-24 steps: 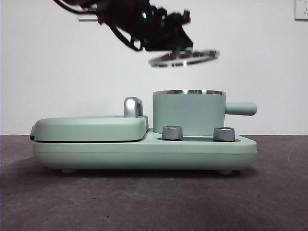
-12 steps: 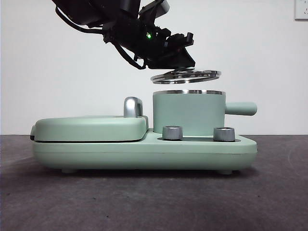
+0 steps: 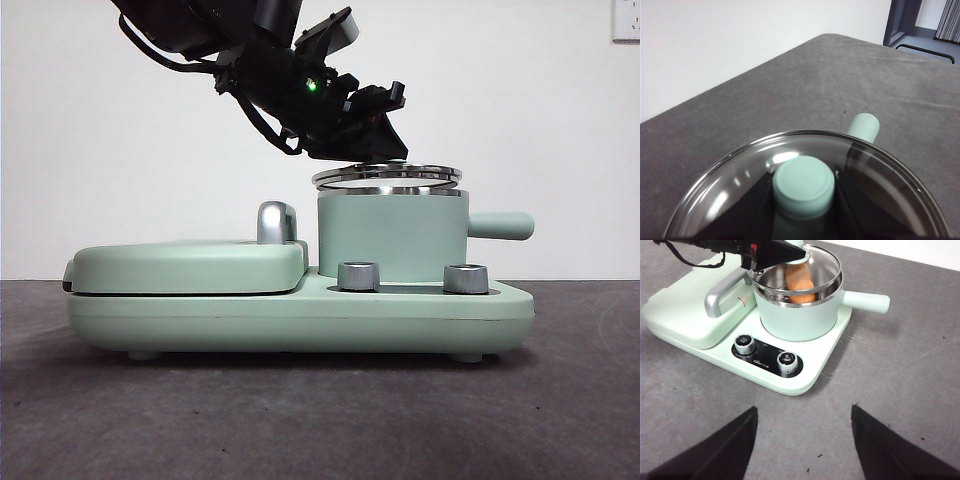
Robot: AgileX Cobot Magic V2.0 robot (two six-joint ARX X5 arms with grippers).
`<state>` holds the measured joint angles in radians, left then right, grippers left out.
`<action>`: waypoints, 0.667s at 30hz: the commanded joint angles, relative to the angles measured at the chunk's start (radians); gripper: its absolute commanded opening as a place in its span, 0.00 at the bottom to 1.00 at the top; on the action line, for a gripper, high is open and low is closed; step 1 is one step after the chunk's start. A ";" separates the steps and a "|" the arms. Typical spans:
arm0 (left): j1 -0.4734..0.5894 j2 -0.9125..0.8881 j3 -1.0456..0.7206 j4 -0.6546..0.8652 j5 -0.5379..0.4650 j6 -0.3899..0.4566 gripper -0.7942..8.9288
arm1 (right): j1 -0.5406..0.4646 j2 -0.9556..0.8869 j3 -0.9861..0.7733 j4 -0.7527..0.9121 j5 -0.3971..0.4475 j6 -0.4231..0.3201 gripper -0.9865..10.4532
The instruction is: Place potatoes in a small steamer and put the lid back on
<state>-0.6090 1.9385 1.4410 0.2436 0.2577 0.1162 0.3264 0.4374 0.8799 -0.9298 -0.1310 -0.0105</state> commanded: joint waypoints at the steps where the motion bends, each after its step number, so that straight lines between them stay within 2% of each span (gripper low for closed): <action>1: -0.008 0.017 0.040 0.034 0.000 0.011 0.10 | 0.004 0.005 0.010 0.013 0.002 0.002 0.35; 20: -0.029 0.061 0.040 0.033 0.010 0.033 0.10 | 0.004 0.005 0.010 0.017 0.005 -0.001 0.35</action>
<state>-0.6247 1.9705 1.4502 0.2584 0.2600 0.1463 0.3264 0.4374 0.8799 -0.9257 -0.1284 -0.0109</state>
